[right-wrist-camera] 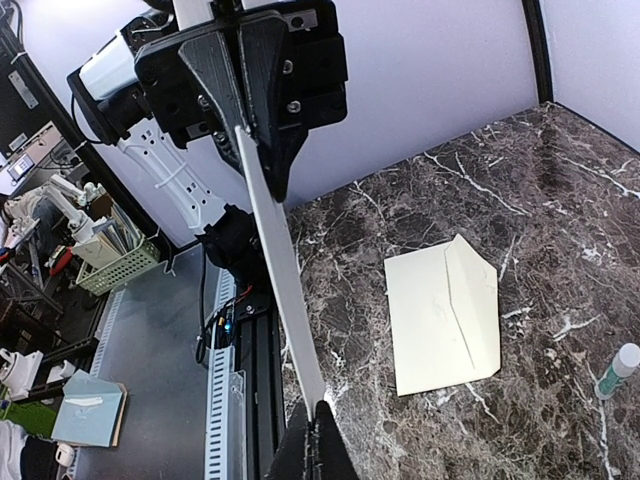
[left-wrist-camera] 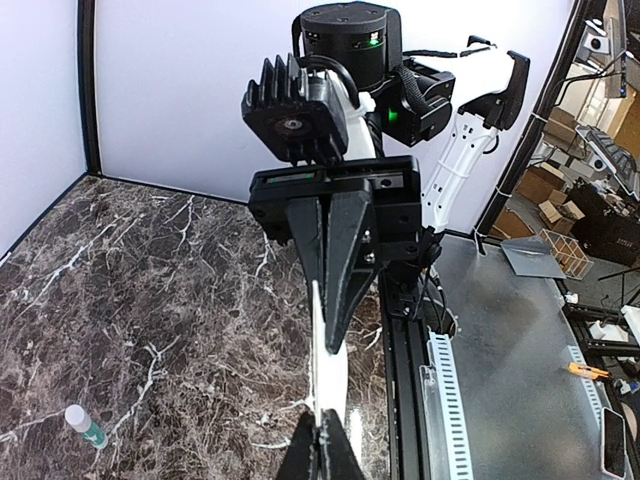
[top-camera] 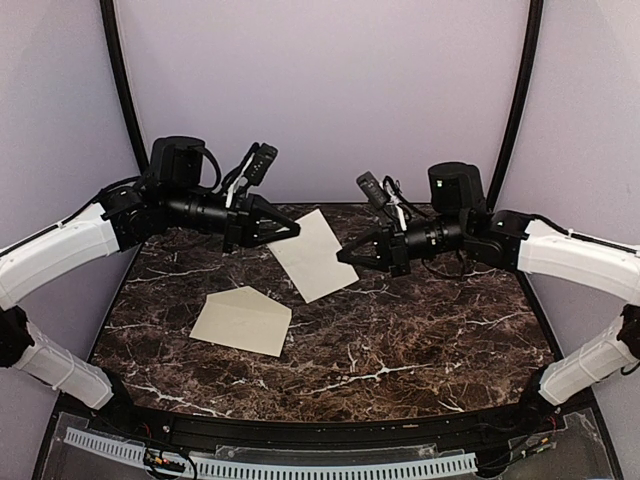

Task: Place the letter into the envelope and seal it
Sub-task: Fold the letter.

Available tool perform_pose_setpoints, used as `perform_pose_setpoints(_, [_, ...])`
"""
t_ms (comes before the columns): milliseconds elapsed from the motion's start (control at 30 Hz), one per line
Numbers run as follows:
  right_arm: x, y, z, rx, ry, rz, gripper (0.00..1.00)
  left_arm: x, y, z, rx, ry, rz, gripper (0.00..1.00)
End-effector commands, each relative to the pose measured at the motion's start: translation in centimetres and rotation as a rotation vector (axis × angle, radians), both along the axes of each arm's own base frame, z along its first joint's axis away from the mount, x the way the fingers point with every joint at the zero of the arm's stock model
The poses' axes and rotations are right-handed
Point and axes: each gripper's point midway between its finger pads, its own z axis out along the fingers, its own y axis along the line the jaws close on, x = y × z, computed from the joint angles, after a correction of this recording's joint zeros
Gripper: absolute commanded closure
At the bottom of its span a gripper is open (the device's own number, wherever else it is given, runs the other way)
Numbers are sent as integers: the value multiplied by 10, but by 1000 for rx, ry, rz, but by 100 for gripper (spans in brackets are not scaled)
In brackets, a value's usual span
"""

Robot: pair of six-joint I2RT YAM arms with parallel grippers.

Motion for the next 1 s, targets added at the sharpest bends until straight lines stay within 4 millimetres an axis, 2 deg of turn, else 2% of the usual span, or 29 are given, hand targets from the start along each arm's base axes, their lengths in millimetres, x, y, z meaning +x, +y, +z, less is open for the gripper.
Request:
perform_pose_setpoints(0, [-2,-5,6,22,-27,-12,100,-2,8,9,-19,-36,10,100])
perform_pose_setpoints(100, [-2,-6,8,25,-25,-11,100,-1,10,11,-21,-40,16,100])
perform_pose_setpoints(167, [-3,-5,5,15,-12,-5,88,-1,11,12,-23,-43,19,100])
perform_pose_setpoints(233, [-3,-5,0,3,0,-2,85,0,13,13,-25,-47,23,100])
perform_pose_setpoints(367, [-4,-6,-6,-5,12,-7,94,1,15,15,-28,-51,30,100])
perform_pose_setpoints(400, [-3,-6,-6,-6,11,-12,100,1,15,16,-29,-52,31,100])
perform_pose_setpoints(800, [-1,-7,-14,-18,21,-27,100,1,21,22,-43,-69,49,100])
perform_pose_setpoints(967, [-1,-9,-10,-1,6,-35,100,1,22,23,-47,-70,48,100])
